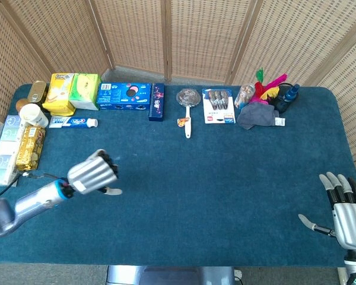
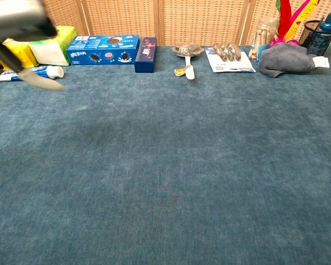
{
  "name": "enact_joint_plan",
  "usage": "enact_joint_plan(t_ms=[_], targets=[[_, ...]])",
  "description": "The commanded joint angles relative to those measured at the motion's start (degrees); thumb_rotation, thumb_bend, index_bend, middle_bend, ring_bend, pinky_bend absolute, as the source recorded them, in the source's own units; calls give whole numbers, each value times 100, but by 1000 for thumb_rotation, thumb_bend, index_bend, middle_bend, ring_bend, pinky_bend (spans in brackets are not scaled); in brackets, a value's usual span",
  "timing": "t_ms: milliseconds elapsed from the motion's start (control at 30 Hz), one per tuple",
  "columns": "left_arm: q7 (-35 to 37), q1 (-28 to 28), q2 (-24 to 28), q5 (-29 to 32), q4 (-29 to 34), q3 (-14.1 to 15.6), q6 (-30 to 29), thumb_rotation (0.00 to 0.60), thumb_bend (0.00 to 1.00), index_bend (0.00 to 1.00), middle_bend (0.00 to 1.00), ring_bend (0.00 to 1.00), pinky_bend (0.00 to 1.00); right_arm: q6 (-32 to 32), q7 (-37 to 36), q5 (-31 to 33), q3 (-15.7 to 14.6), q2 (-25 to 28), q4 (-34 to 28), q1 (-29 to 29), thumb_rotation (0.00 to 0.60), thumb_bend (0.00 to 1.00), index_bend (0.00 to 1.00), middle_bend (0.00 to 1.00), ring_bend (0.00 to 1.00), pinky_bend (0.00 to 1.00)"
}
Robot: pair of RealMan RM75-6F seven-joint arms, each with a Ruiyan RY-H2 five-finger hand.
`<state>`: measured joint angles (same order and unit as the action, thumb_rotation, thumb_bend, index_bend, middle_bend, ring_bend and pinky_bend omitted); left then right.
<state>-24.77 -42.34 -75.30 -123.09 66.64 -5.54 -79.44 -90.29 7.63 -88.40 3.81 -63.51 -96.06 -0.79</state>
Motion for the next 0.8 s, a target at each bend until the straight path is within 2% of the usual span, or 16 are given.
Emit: enact_joint_plan(t_ms=[33, 133, 300, 633, 800], targets=[[-301, -508, -53, -337, 77, 39, 392, 96, 0, 1000, 1000, 1000, 1000, 8, -7, 8, 3, 1, 4, -3, 300, 0, 0, 0, 0, 0], [-694, -895, -85, -668, 63, 52, 678, 112, 0, 1000, 1000, 1000, 1000, 41, -15, 39, 7, 4, 10, -12, 301, 0, 0, 0, 0, 0], [-1014, -1234, -213, -813, 174, 21, 876, 140, 0, 1000, 1000, 1000, 1000, 53, -61, 66, 20, 23, 6, -16, 294, 0, 0, 0, 0, 0], [-1522, -1401, -516, -630, 188, -158, 750, 200, 0, 1000, 1000, 1000, 1000, 142, -195, 137, 29, 79, 7, -40, 297, 0, 0, 0, 0, 0], [-1718, -1463, -505, -508, 365, -189, 870, 194, 0, 1000, 1000, 1000, 1000, 116, -193, 113, 23, 83, -11, -32, 296, 0, 0, 0, 0, 0]])
